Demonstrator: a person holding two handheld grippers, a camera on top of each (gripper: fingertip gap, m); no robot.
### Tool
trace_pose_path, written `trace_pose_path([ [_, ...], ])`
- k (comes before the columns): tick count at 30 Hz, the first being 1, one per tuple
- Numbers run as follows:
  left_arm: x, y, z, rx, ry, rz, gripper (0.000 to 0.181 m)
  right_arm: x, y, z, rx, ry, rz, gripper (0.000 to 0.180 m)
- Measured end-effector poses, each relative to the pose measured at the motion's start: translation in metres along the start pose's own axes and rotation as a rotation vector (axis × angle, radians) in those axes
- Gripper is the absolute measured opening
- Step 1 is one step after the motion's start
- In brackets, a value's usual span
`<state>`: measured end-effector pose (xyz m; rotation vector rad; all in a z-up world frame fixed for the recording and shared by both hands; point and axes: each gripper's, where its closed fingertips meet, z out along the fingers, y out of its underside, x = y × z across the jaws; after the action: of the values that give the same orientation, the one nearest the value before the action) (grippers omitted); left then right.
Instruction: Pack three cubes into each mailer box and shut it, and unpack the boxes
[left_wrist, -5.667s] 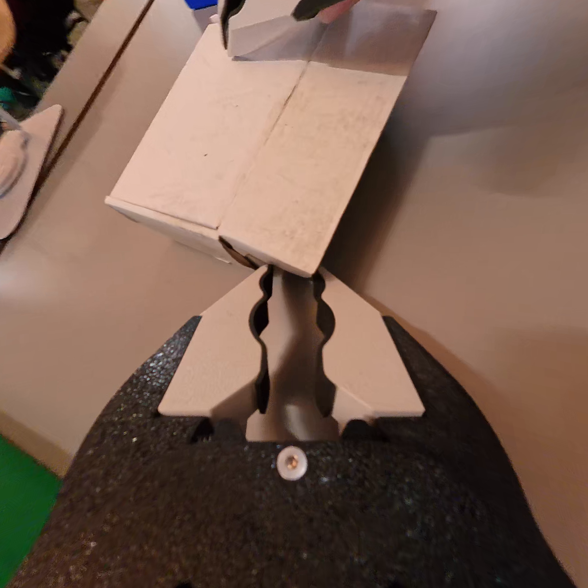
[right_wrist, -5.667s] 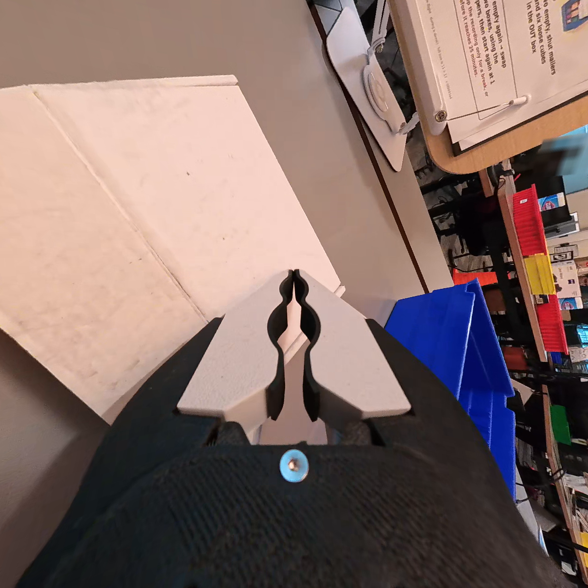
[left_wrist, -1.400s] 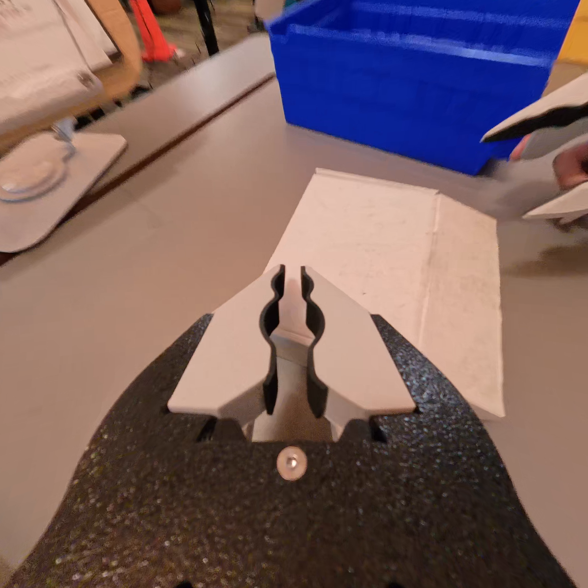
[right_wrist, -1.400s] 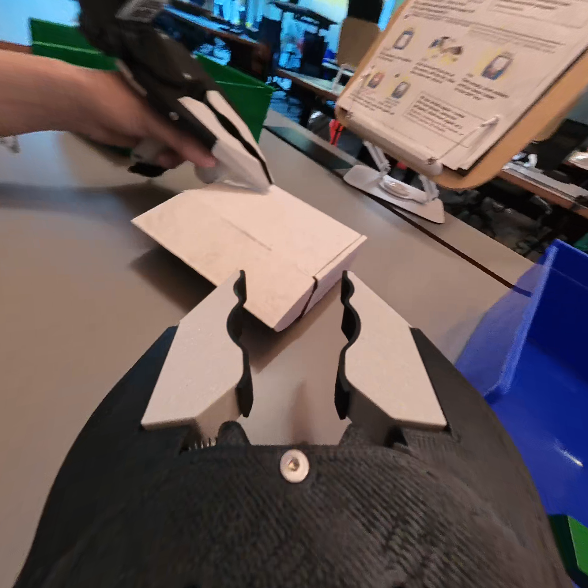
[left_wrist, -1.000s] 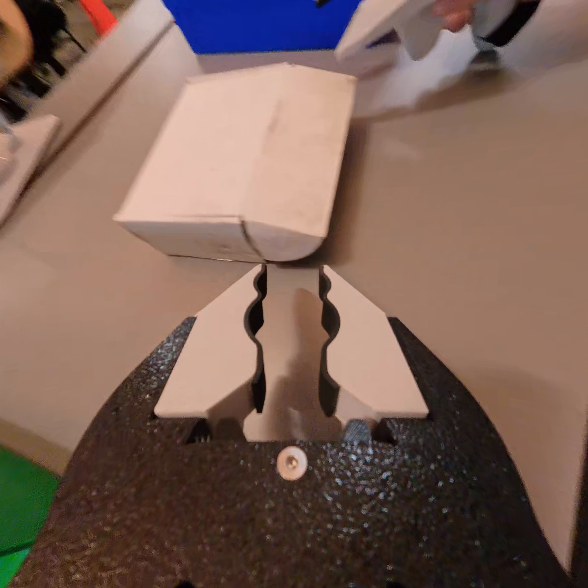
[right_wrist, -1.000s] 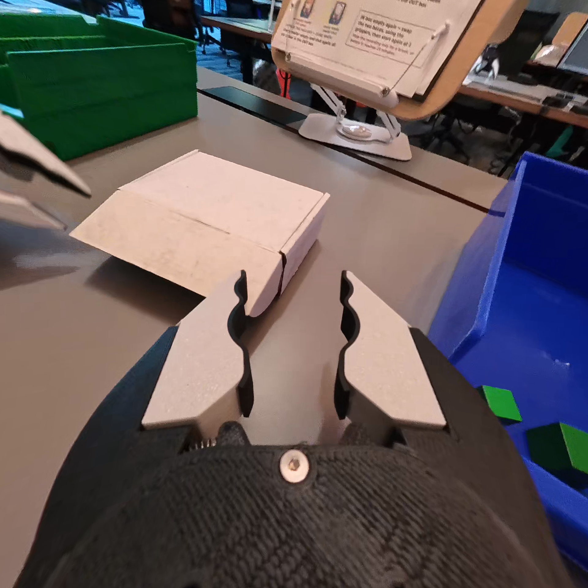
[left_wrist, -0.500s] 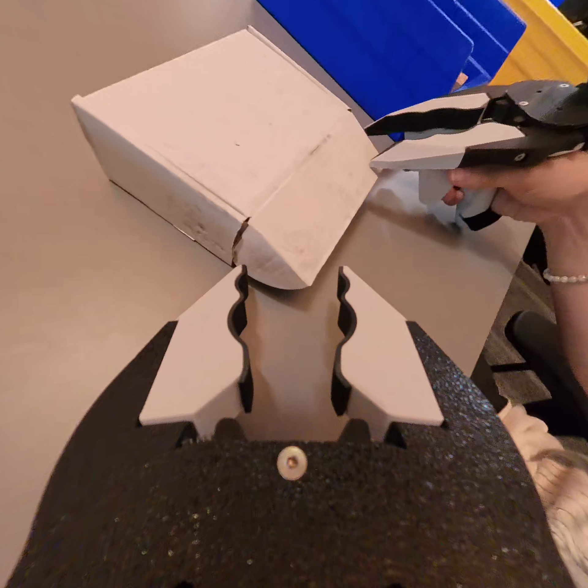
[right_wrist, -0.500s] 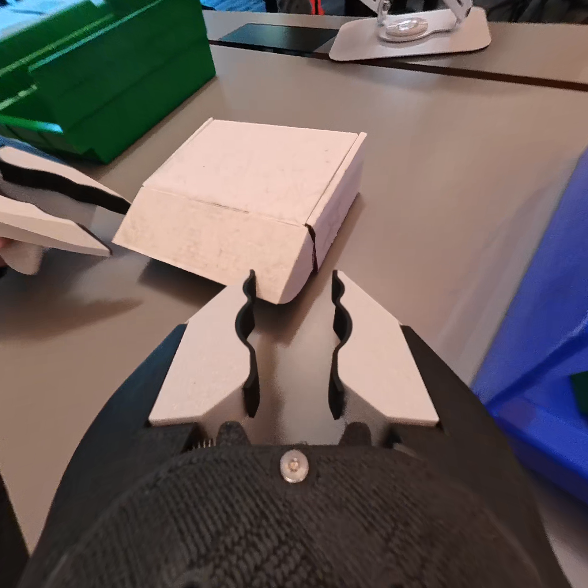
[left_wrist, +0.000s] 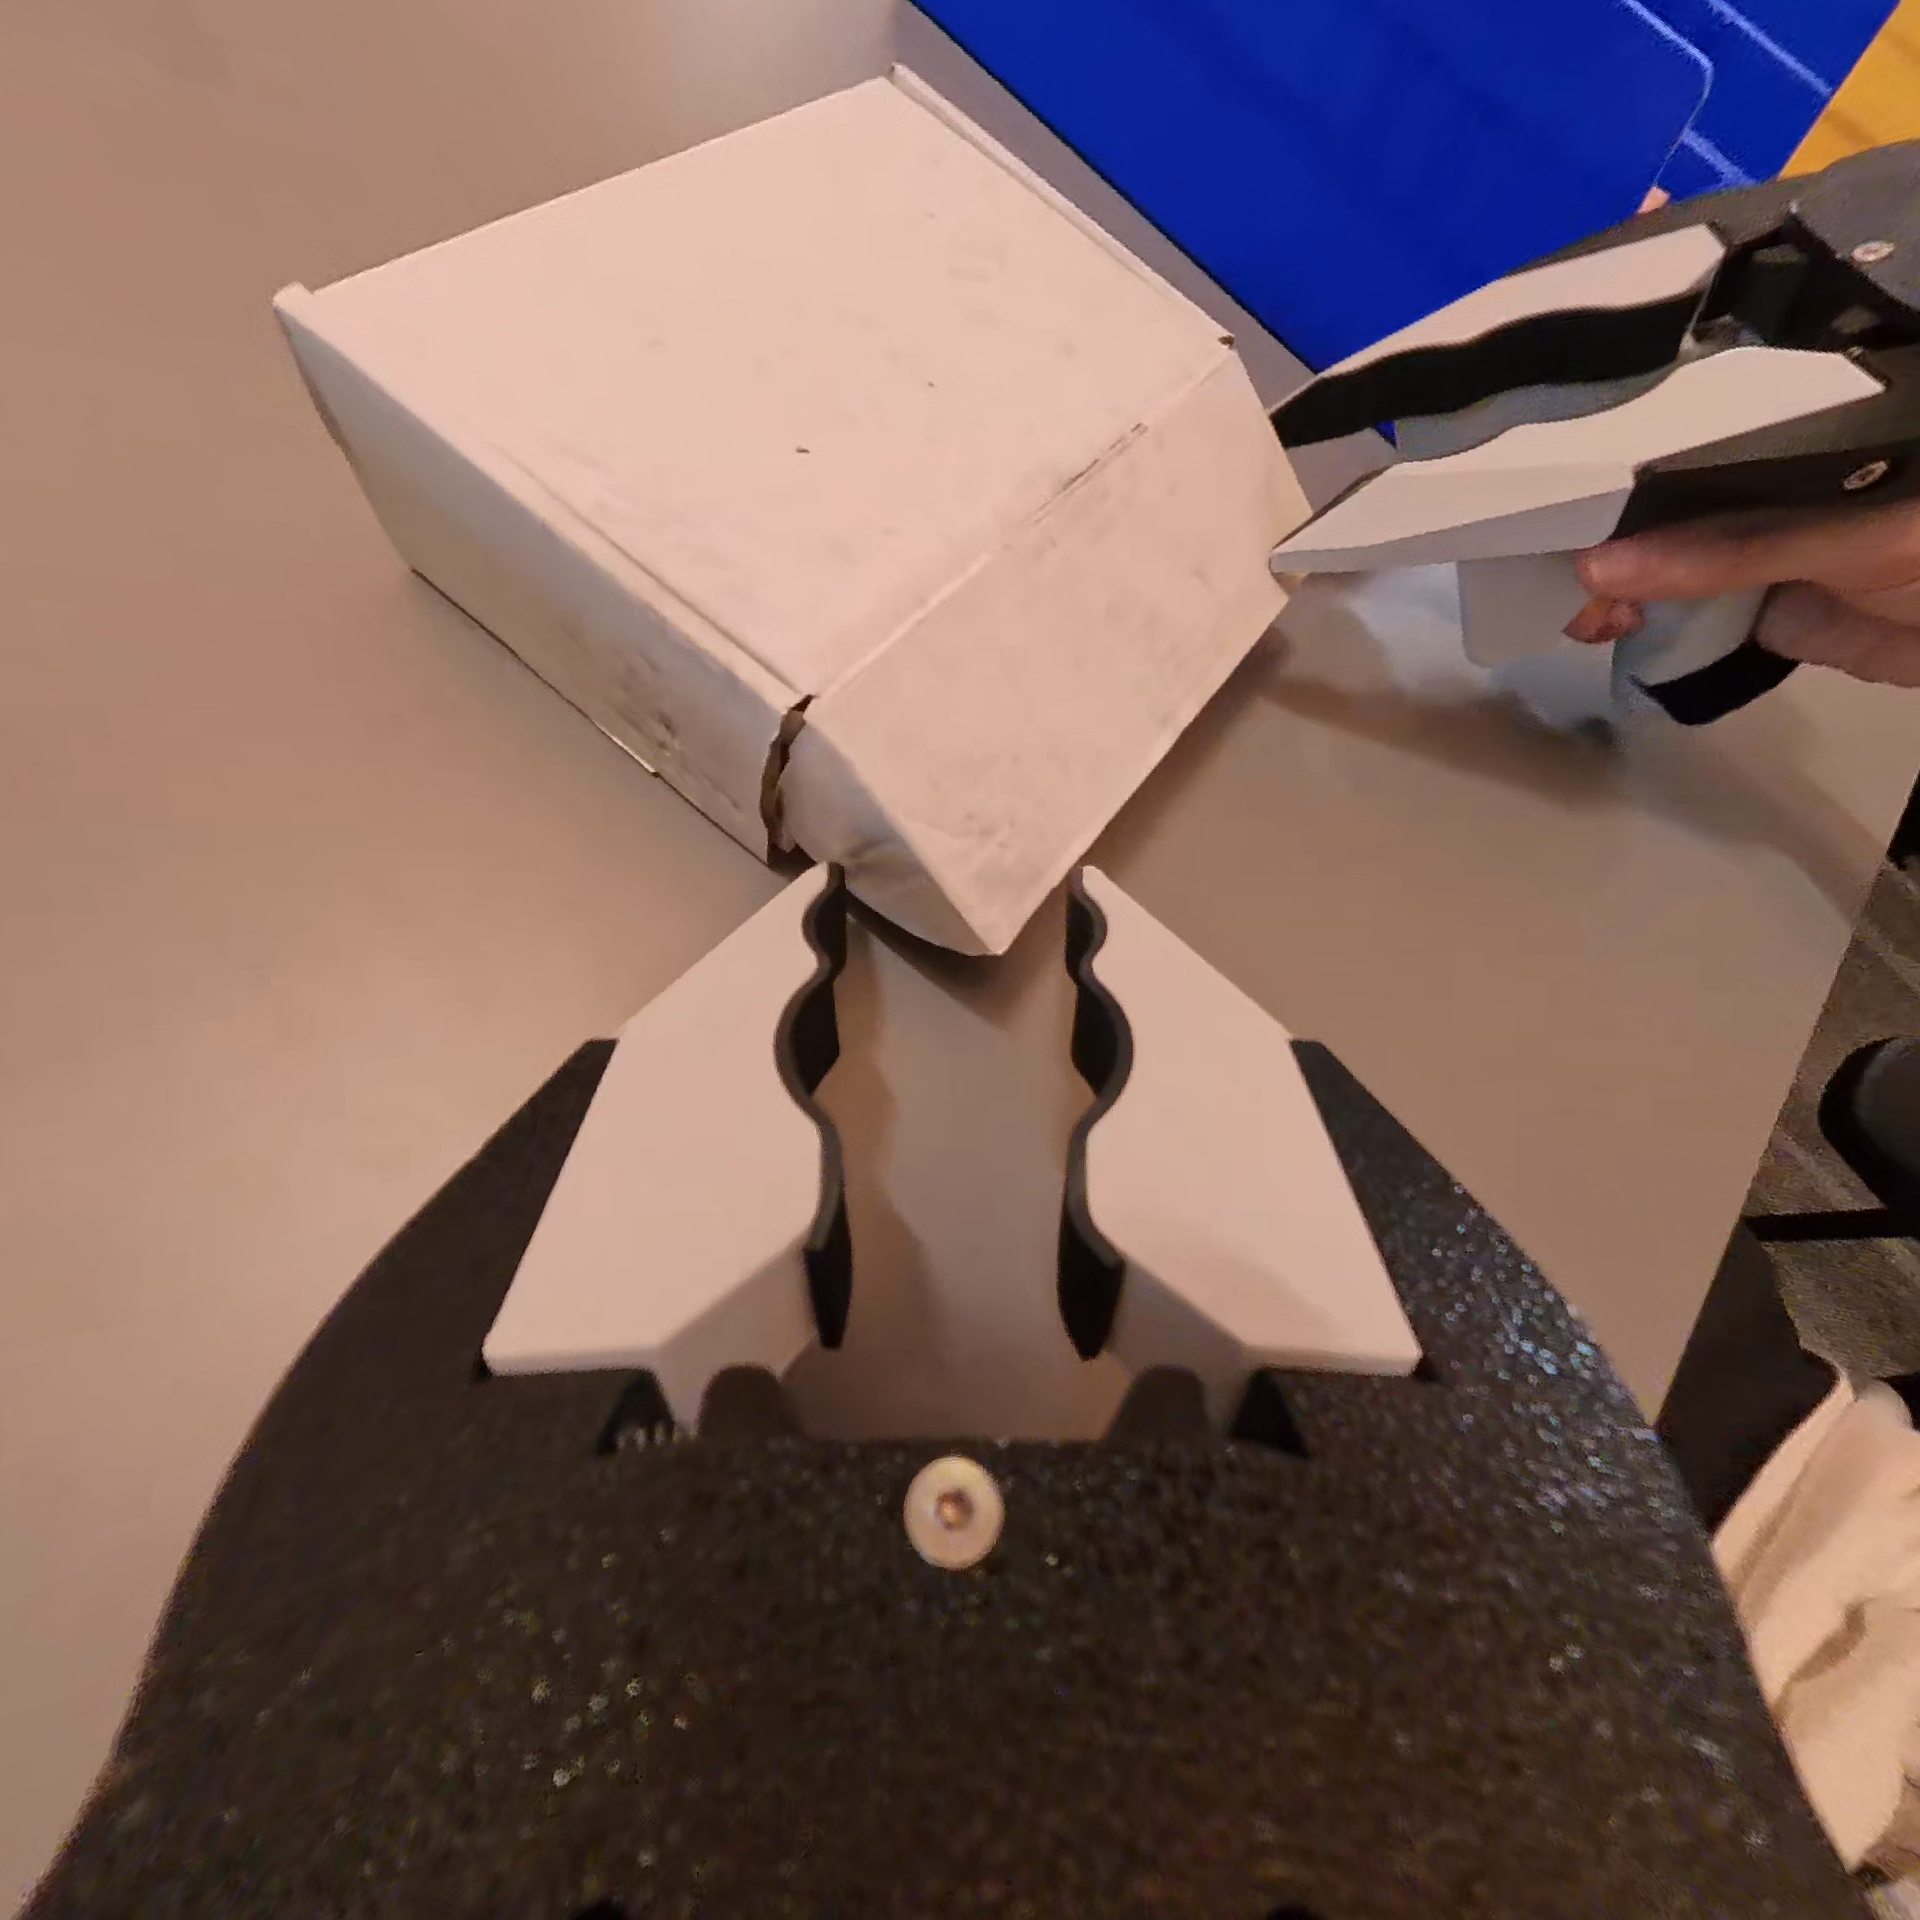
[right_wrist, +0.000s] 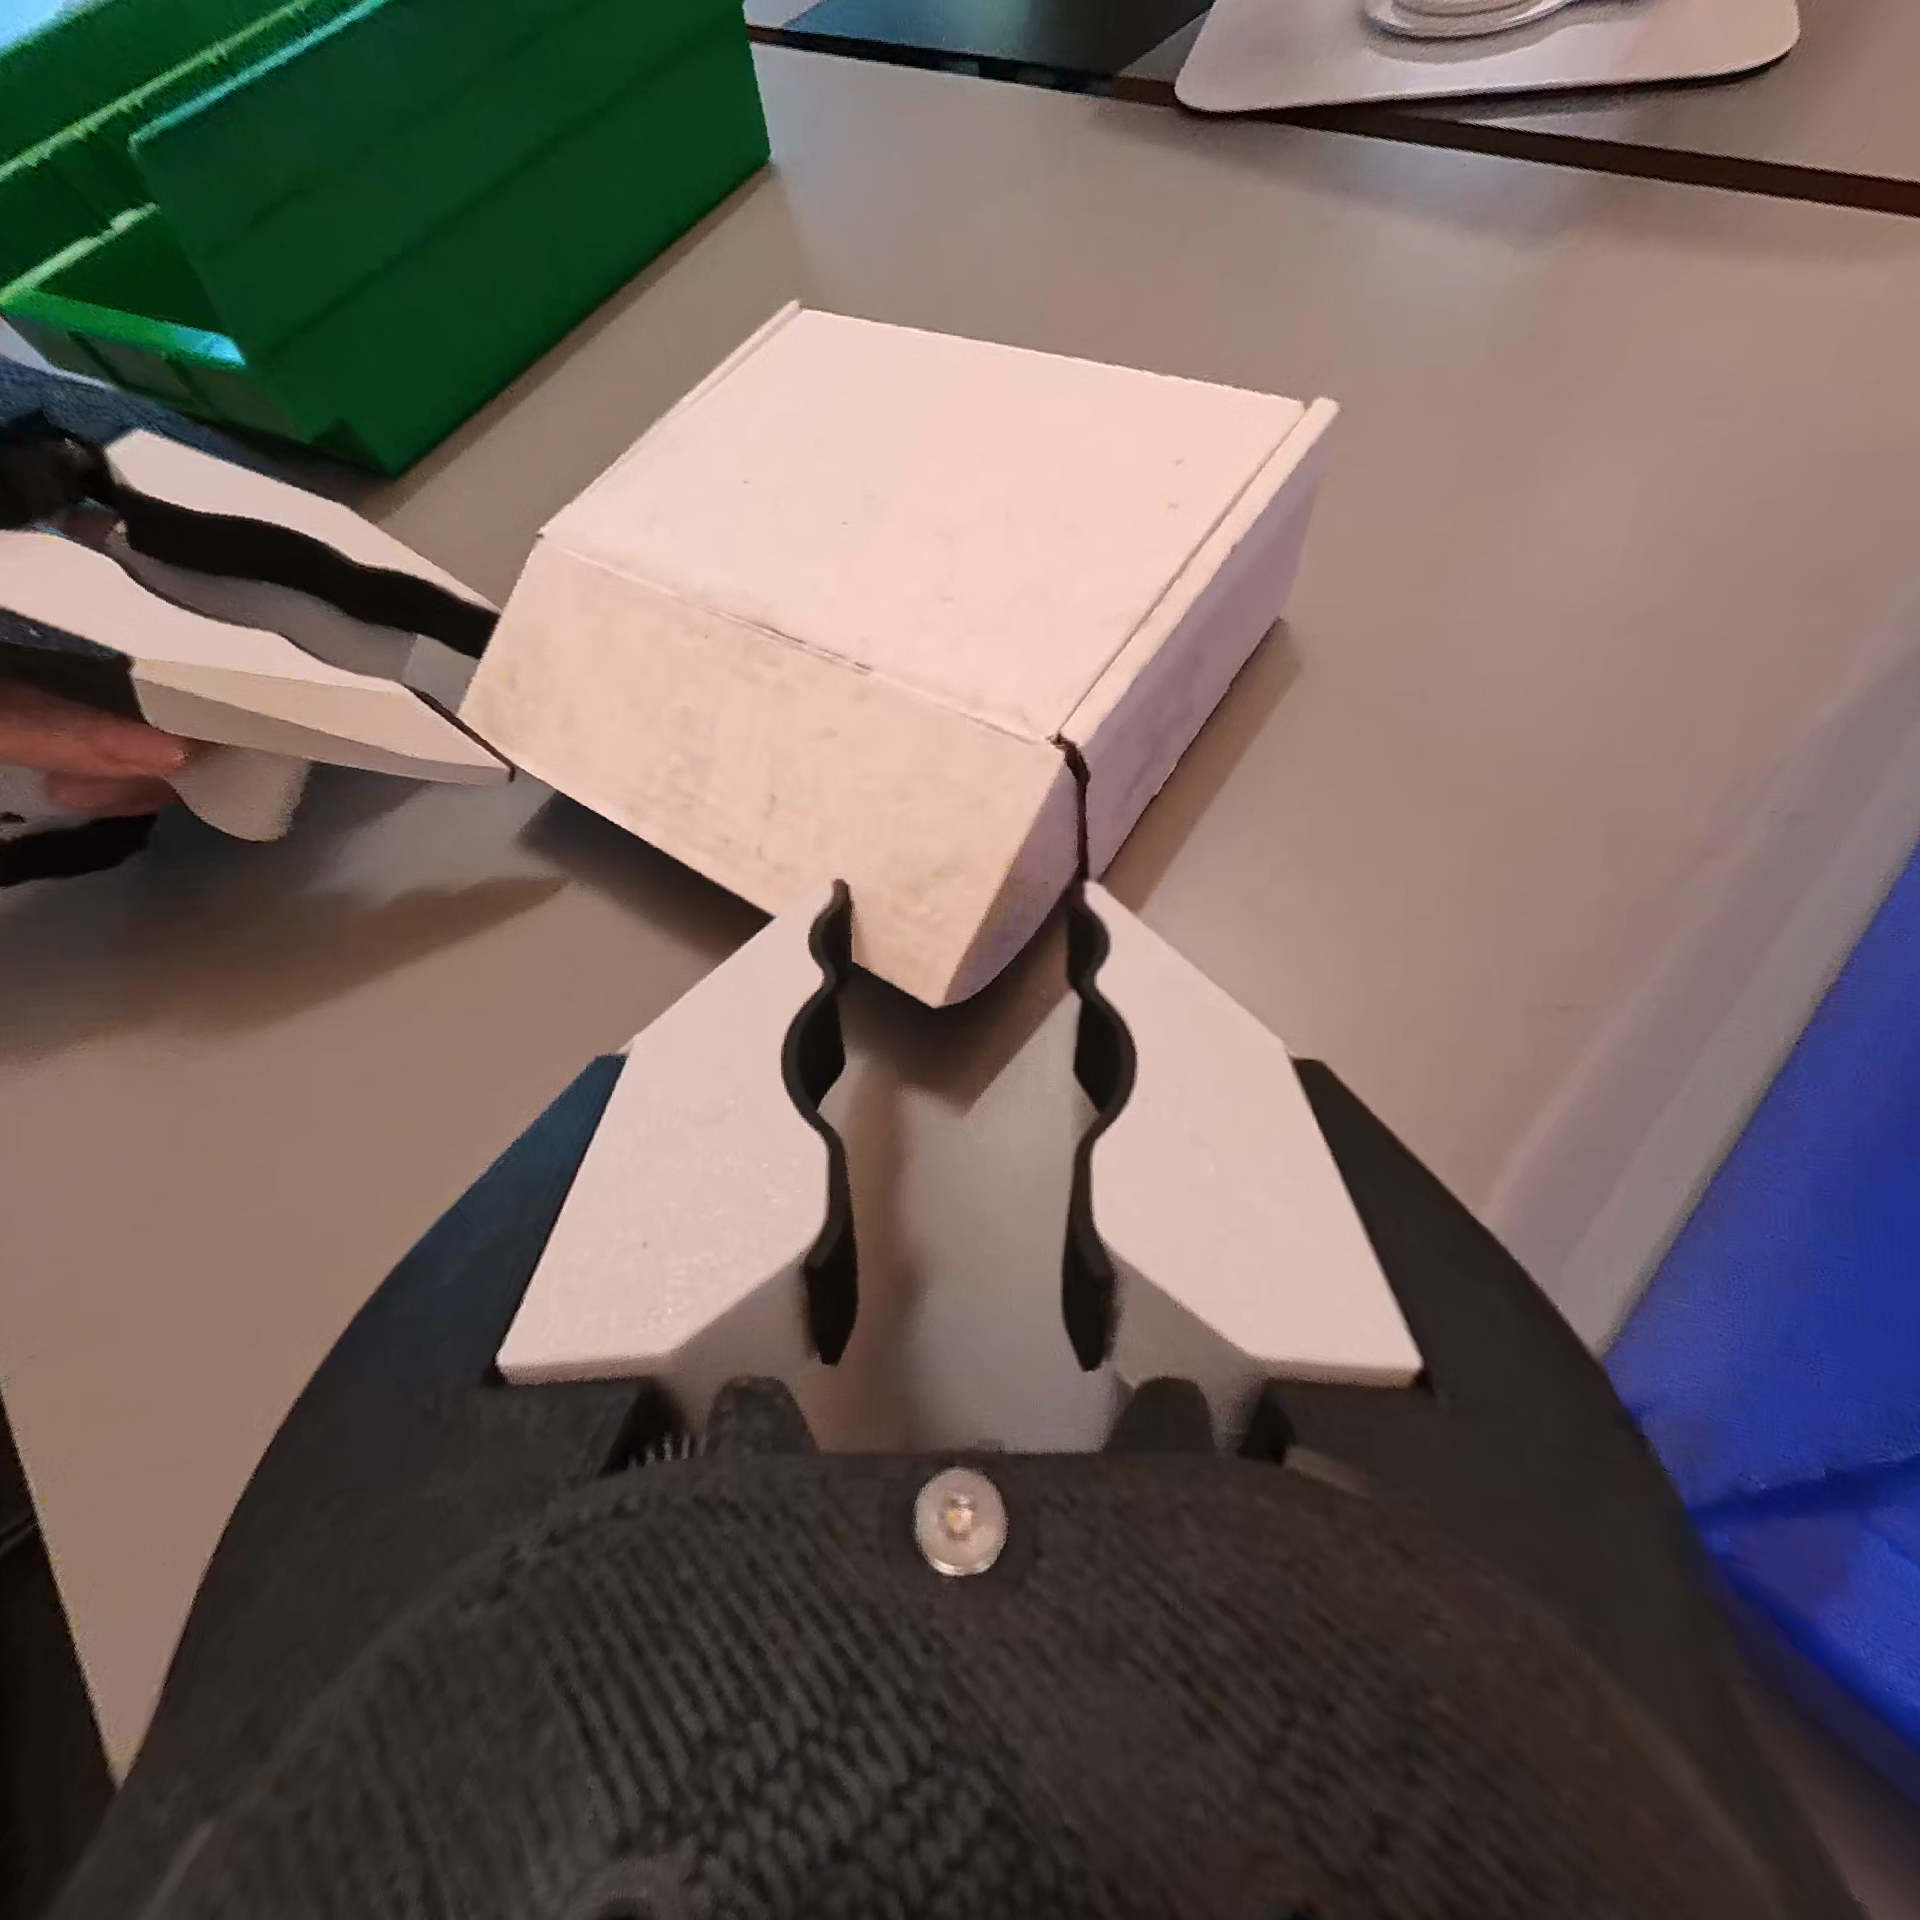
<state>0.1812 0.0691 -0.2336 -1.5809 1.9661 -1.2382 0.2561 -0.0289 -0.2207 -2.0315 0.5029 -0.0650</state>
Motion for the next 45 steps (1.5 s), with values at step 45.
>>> trace_pose_path([
  [45,-0.037,-0.031,0.013,-0.026,0.305,0.458,0.081,0.0,0.002,0.019,-0.063,-0.078,-0.278,0.095],
])
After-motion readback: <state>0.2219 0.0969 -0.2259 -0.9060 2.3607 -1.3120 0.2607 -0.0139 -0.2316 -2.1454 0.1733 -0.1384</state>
